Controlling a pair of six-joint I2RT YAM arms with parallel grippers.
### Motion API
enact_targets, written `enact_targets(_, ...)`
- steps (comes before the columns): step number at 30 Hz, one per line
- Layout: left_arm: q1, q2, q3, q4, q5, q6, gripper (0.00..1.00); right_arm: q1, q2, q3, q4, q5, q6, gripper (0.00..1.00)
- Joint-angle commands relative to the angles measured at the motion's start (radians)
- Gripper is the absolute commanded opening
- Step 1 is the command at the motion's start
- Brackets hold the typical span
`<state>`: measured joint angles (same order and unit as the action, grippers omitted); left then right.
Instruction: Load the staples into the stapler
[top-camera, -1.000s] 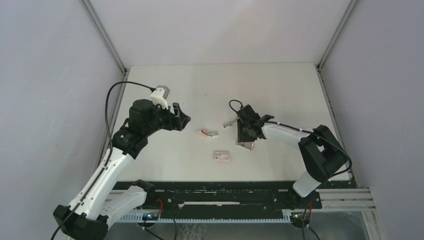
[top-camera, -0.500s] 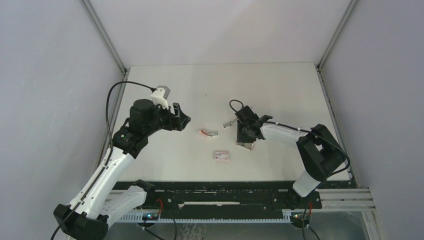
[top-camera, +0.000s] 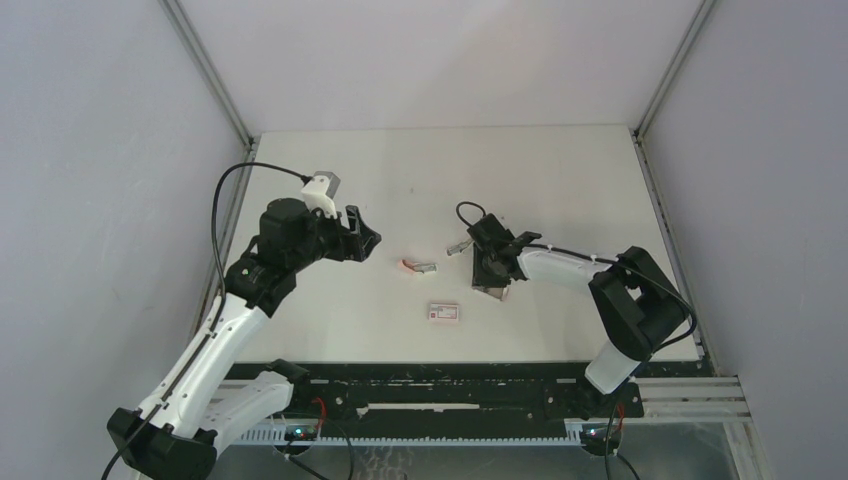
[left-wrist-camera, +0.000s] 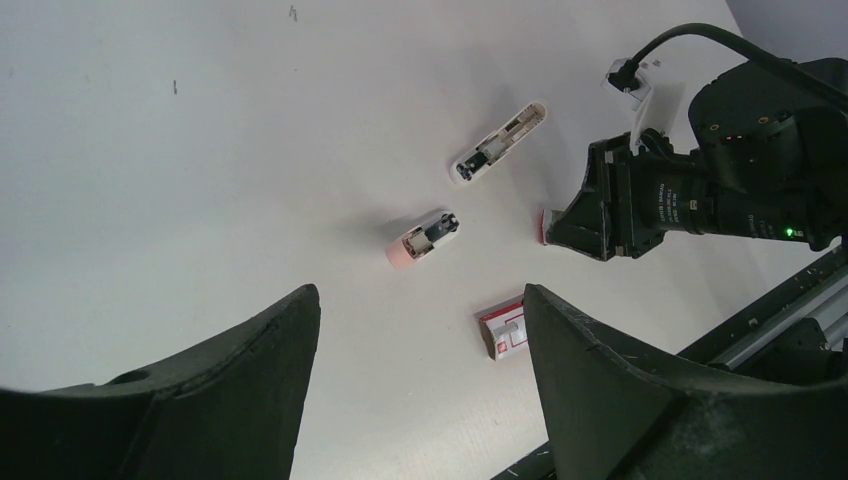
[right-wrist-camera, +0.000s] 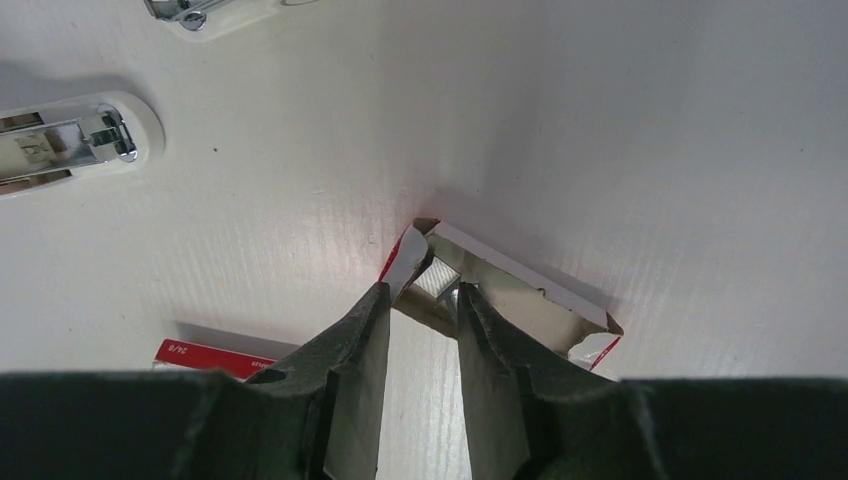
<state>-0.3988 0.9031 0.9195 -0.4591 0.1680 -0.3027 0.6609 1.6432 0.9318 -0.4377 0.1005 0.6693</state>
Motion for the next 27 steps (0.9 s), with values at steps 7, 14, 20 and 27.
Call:
enact_targets(7, 0.005, 0.0, -0.004, 0.014, -0.002, 0.024, 0.79, 0.008, 0.029, 0.019, 0.013, 0.054, 0.008, 0.27)
enact_targets(14, 0.005, 0.003, -0.004, 0.011, -0.005, 0.025, 0.79, 0.006, 0.037, 0.035, 0.006, 0.061, -0.009, 0.17)
enact_targets(20, 0.005, 0.004, -0.005, 0.011, -0.005, 0.026, 0.79, 0.004, -0.012, 0.035, -0.005, 0.073, -0.027, 0.11)
enact_targets(27, 0.005, 0.004, -0.005, 0.012, -0.004, 0.022, 0.78, -0.009, -0.079, 0.034, -0.028, 0.079, -0.053, 0.09)
